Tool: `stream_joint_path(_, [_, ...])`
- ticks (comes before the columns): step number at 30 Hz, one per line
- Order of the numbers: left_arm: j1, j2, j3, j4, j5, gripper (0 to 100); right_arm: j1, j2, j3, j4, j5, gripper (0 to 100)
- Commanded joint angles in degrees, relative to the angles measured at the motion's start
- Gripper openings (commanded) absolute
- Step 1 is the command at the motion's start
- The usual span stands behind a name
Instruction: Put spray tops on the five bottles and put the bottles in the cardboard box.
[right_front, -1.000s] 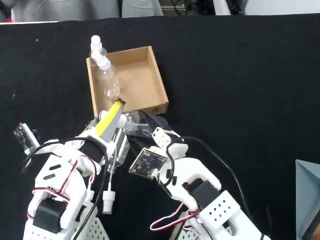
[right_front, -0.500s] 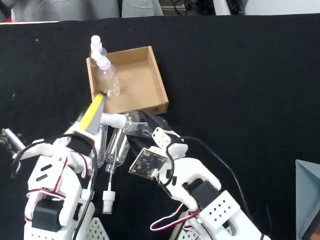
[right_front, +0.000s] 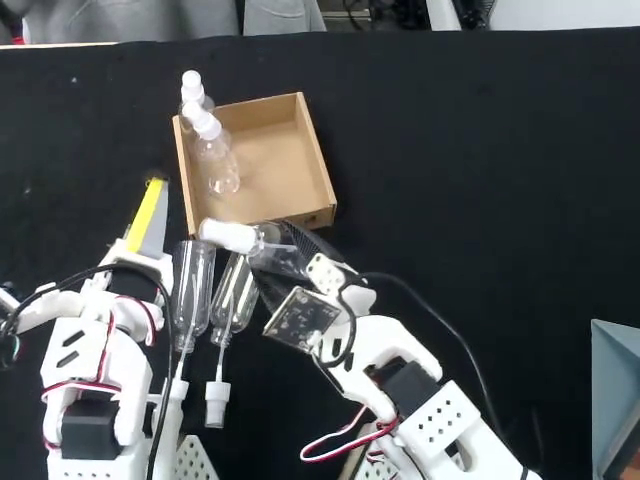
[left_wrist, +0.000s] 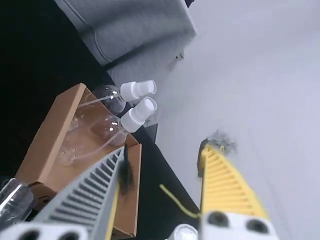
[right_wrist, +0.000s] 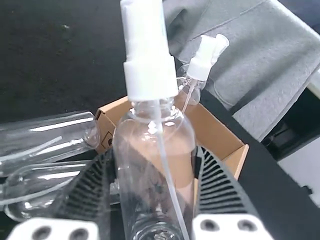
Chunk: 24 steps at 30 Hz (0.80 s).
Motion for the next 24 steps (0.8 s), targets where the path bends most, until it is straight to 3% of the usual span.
stream_joint_path(1, [-1.4, 0.1, 0.2, -1.6, -0.1, 22, 2.3, -1.7, -4.2, -1.4, -3.7, 9.2])
stream_joint_path(17, [-0.6, 0.1, 2.0, -1.8, -3.3, 22, -2.7, -1.8, -5.1, -1.8, -16.1, 9.4])
stream_joint_path(24, [0.8, 0.1, 6.7, -9.0, -3.4, 22, -2.7, -1.8, -5.7, -1.9, -16.0, 9.5])
